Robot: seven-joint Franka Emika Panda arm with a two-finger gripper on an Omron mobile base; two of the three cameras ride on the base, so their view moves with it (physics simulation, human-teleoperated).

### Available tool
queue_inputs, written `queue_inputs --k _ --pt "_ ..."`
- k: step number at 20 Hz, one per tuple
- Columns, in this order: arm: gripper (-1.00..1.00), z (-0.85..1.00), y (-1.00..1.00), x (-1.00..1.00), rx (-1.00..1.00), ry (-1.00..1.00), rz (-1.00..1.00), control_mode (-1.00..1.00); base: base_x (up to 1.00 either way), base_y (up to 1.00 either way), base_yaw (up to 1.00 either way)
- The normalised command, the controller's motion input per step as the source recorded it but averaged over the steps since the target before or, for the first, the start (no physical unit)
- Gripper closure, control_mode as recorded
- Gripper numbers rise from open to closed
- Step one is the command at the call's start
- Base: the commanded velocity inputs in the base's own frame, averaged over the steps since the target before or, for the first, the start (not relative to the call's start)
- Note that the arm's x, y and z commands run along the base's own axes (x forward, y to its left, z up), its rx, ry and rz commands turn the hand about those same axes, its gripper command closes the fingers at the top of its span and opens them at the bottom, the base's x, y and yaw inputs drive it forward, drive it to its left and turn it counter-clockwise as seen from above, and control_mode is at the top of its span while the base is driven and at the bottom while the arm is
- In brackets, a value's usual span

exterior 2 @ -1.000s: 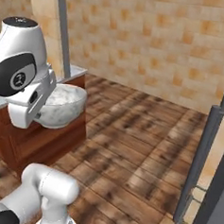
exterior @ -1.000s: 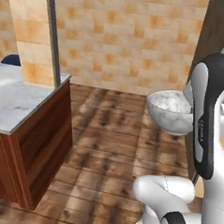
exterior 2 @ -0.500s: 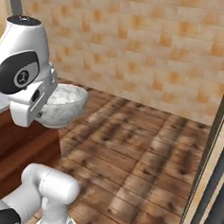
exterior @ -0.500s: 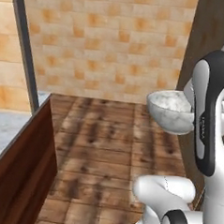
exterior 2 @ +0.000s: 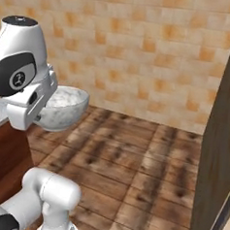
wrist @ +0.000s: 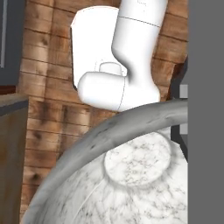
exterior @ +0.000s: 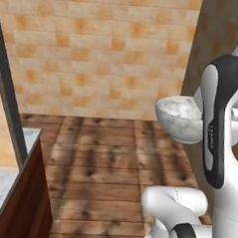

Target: Pick up the bowls from the cabinet and place each bowl in front of a stool on the dining counter.

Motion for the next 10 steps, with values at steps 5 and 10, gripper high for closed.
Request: queue_inputs --k 5,10 --pt "1.00 0.00 0.00 0.00 0.00 0.00 0.00 1.00 1.00 -0.60 0.15" --pt "1.00 0.00 0.00 0.00 0.00 0.00 0.00 1.00 1.00 -0.48 0.41"
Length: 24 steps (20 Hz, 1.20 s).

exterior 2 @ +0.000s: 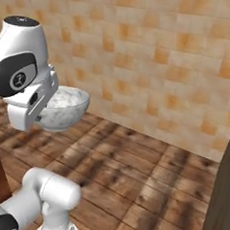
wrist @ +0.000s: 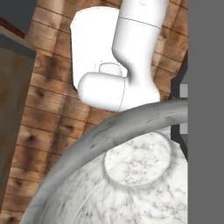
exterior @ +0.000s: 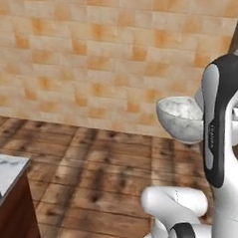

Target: Pick up the bowls from the cabinet and place each bowl in front of a stool on the dining counter.

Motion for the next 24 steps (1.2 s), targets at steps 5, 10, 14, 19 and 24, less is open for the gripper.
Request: queue_inputs --k 5,10,14,19,24 --pt "1.00 0.00 0.00 0.00 0.00 0.00 0.00 1.00 1.00 -0.62 0.60" --pt "1.00 0.00 0.00 0.00 0.00 0.00 0.00 1.00 0.99 -0.53 0.67" --pt "1.00 0.00 0.00 0.00 0.00 0.00 0.00 1.00 0.86 -0.61 0.67" --pt "1.00 0.00 0.00 0.00 0.00 0.00 0.00 1.00 0.77 -0.74 0.63" --pt "1.00 0.00 0.00 0.00 0.00 0.00 0.00 1.00 0.76 -0.76 0.62"
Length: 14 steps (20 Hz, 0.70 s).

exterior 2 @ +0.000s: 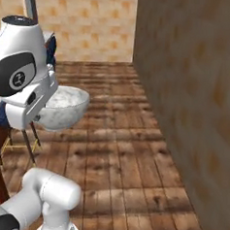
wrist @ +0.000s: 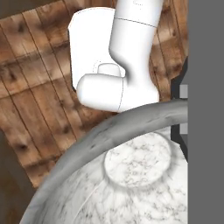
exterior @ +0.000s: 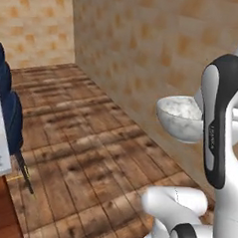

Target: Pick up the bowls from the cabinet and place each bowl in front of a stool on the dining counter.

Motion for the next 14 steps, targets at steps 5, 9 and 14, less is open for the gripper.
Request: queue_inputs --k 5,9,14 --pt "1.00 0.00 0.00 0.00 0.00 0.00 0.00 1.00 0.77 -0.83 0.59" --pt "1.00 0.00 0.00 0.00 0.00 0.00 0.00 1.00 0.78 -0.81 0.60" --pt "1.00 0.00 0.00 0.00 0.00 0.00 0.00 1.00 0.72 -0.82 0.61"
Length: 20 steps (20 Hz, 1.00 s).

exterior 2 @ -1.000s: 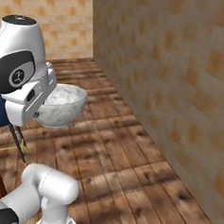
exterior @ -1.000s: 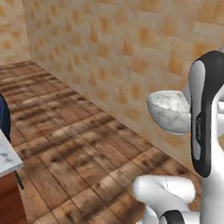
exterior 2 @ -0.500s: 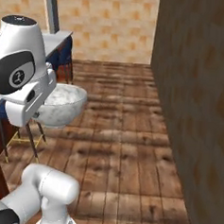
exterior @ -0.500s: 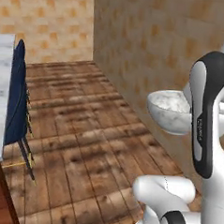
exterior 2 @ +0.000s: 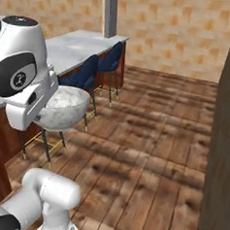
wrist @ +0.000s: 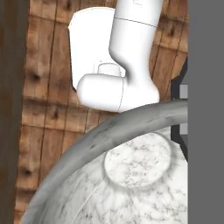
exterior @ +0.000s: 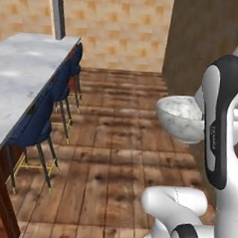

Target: Pick up the bowls from the cabinet and place each bowl in front of a stool on the dining counter.

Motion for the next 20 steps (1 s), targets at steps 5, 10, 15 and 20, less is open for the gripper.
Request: queue_inputs --k 5,10,15,20 --pt "1.00 0.00 0.00 0.00 0.00 0.00 0.00 1.00 0.88 -0.58 0.66" --pt "1.00 0.00 0.00 0.00 0.00 0.00 0.00 1.00 0.96 -0.34 0.73" --pt "1.00 0.00 0.00 0.00 0.00 0.00 0.00 1.00 0.86 -0.36 0.75" --pt "1.00 0.00 0.00 0.00 0.00 0.00 0.00 1.00 0.78 -0.54 0.69"
